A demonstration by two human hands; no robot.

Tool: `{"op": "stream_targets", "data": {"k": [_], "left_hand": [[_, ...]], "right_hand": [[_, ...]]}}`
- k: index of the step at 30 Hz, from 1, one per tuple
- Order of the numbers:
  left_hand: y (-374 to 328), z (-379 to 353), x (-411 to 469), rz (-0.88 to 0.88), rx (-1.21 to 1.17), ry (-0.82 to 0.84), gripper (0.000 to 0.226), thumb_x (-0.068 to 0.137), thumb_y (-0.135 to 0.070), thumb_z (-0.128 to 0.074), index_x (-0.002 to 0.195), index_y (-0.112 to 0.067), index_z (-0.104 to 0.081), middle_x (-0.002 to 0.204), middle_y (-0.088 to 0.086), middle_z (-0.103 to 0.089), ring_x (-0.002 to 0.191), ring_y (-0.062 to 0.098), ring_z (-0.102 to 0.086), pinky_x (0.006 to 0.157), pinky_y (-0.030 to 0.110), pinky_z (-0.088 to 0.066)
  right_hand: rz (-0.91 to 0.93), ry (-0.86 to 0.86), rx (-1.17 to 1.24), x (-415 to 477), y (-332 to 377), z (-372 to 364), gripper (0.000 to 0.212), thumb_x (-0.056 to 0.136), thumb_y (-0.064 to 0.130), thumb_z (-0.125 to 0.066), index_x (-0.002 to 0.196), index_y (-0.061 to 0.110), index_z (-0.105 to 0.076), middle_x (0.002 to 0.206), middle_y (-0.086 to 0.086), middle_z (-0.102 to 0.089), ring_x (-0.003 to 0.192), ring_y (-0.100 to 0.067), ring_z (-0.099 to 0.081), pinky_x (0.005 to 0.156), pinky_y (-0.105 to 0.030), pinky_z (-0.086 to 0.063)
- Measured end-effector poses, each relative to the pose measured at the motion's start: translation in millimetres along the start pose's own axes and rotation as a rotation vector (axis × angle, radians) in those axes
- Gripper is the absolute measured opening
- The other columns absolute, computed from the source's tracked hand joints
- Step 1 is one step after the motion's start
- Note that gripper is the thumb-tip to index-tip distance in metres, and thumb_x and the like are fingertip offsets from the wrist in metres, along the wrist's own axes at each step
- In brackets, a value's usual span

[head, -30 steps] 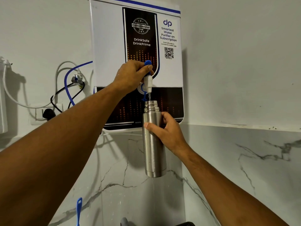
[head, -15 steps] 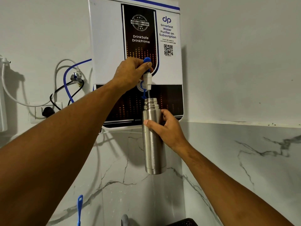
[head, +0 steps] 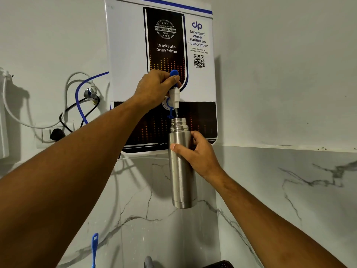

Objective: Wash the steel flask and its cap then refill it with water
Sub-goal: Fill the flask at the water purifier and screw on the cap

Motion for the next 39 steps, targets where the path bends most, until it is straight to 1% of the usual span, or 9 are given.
{"op": "stream_targets", "data": {"k": [13, 17, 22, 27, 34, 39], "left_hand": [[0.2, -0.5, 0.3, -0.005, -0.002, -0.003, 0.034, 0.105, -0.044, -0.054, 0.108, -0.019, -0.077, 0.105, 0.002, -0.076, 0.100, 0.022, -0.072, 0.097, 0.050, -0.058], [1.4, -0.4, 0.8, 0.001, -0.005, -0.003, 0.035, 0.105, -0.045, -0.055, 0.107, -0.019, -0.078, 0.103, 0.002, -0.077, 0.099, 0.022, -0.073, 0.096, 0.051, -0.059], [1.6, -0.4, 1.0, 0.002, -0.007, -0.002, 0.035, 0.105, -0.045, -0.055, 0.107, -0.019, -0.077, 0.104, 0.002, -0.077, 0.099, 0.022, -0.073, 0.095, 0.050, -0.059], [1.4, 0.1, 0.7, 0.008, -0.003, -0.002, 0.035, 0.105, -0.046, -0.055, 0.107, -0.019, -0.077, 0.103, 0.002, -0.077, 0.098, 0.022, -0.073, 0.095, 0.051, -0.059], [0.3, 0.0, 0.6, 0.011, 0.002, -0.006, 0.035, 0.105, -0.045, -0.055, 0.108, -0.018, -0.077, 0.104, 0.002, -0.077, 0.099, 0.021, -0.073, 0.095, 0.050, -0.059], [0.8, -0.4, 0.8, 0.010, 0.001, -0.010, 0.034, 0.105, -0.044, -0.055, 0.109, -0.018, -0.077, 0.106, 0.001, -0.076, 0.100, 0.020, -0.072, 0.096, 0.050, -0.059]], "right_hand": [[-0.008, -0.002, -0.005, 1.2, -1.5, 0.3, 0.045, 0.084, 0.035, -0.083, 0.121, 0.029, -0.057, 0.111, 0.007, -0.069, 0.096, -0.014, -0.072, 0.080, -0.029, -0.063], [-0.010, -0.006, -0.015, 1.6, -2.0, 0.2, 0.045, 0.084, 0.036, -0.083, 0.120, 0.030, -0.057, 0.111, 0.007, -0.069, 0.097, -0.014, -0.072, 0.081, -0.031, -0.063], [-0.009, -0.004, -0.022, 1.2, -2.0, 0.3, 0.044, 0.085, 0.035, -0.083, 0.120, 0.030, -0.057, 0.111, 0.007, -0.069, 0.096, -0.014, -0.072, 0.080, -0.030, -0.063], [-0.018, -0.012, -0.030, 2.0, -3.2, 0.4, 0.049, 0.084, 0.036, -0.083, 0.124, 0.025, -0.058, 0.111, 0.005, -0.070, 0.096, -0.014, -0.072, 0.082, -0.034, -0.064], [-0.019, -0.009, -0.035, 0.9, -1.9, 1.1, 0.048, 0.084, 0.035, -0.083, 0.124, 0.024, -0.058, 0.111, 0.006, -0.070, 0.096, -0.014, -0.072, 0.080, -0.031, -0.063], [-0.024, -0.007, -0.036, 0.3, -1.3, 0.6, 0.046, 0.084, 0.036, -0.083, 0.122, 0.027, -0.058, 0.111, 0.006, -0.070, 0.096, -0.014, -0.072, 0.080, -0.030, -0.063]]}}
Point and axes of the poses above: each hand's wrist, its own x-axis towards the middle knuckle, its own z-axis out of the back of the hand, y = z × x, the point moved 4 cm from there along x, towards the middle knuckle
